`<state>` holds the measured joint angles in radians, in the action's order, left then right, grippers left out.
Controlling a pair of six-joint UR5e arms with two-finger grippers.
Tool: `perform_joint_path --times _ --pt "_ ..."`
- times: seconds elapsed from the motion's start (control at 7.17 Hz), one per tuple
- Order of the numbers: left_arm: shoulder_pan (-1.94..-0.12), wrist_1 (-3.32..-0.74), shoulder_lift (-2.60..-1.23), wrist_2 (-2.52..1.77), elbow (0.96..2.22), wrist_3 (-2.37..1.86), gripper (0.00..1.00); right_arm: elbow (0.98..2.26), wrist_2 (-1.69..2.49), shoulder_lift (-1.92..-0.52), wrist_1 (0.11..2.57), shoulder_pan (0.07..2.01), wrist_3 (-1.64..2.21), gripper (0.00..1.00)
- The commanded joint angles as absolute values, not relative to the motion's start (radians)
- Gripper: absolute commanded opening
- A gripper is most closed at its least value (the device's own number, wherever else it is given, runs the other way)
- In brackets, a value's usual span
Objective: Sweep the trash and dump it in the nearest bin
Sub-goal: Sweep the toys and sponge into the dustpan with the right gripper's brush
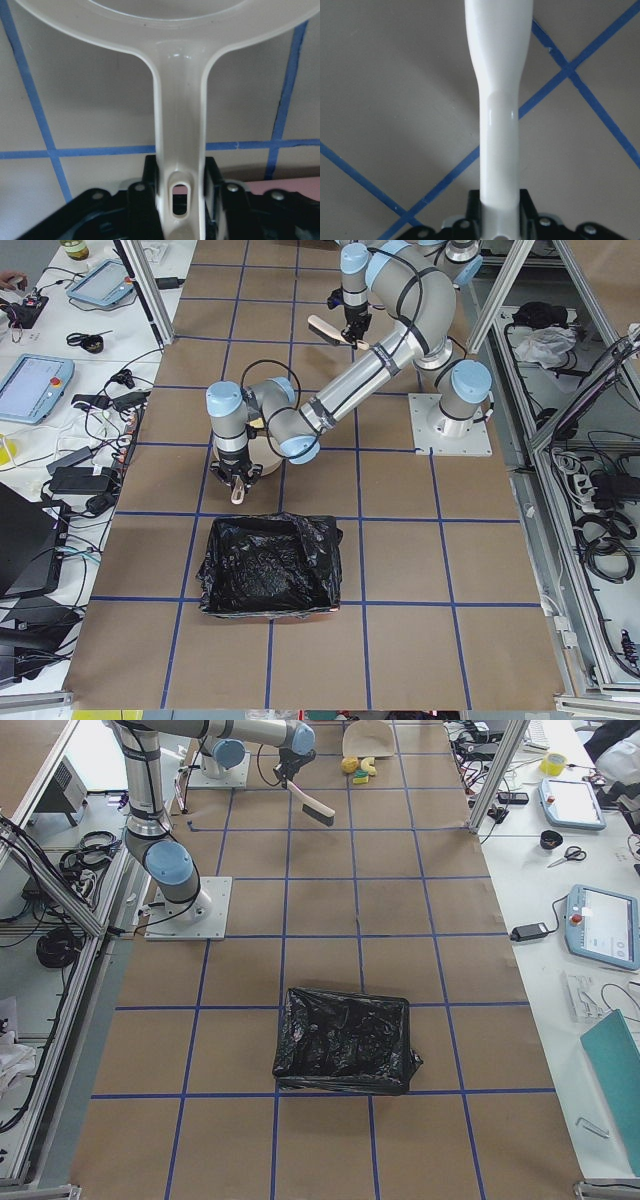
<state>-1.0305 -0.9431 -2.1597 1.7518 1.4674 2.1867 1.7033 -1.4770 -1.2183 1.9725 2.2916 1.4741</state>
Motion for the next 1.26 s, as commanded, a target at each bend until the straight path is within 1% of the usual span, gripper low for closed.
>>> perform_joint_path --times 0.0,0.14,0.28,0.7,1.12 --pt "-1.043 -0.956 -2.178 1.762 1.47 2.18 0.0 1.543 -1.477 -1.072 1.967 2.284 1.509 0.0" --pt "-1.043 -0.963 -2.181 1.81 1.47 2.18 0.0 1.441 -1.47 -1.018 1.909 2.284 1.528 0.0" --pt "-1.043 -0.965 -2.18 1.83 1.47 2.18 0.0 1.377 -1.444 -0.984 1.881 2.284 1.529 0.0" --pt "-1.055 -0.965 -2.175 1.883 1.47 2.178 0.0 1.327 -1.383 -0.959 1.879 2.287 1.5 0.0" --pt "-1.11 -0.963 -2.174 1.954 1.47 2.146 0.0 1.214 -1.376 -0.881 1.871 2.321 1.477 0.0"
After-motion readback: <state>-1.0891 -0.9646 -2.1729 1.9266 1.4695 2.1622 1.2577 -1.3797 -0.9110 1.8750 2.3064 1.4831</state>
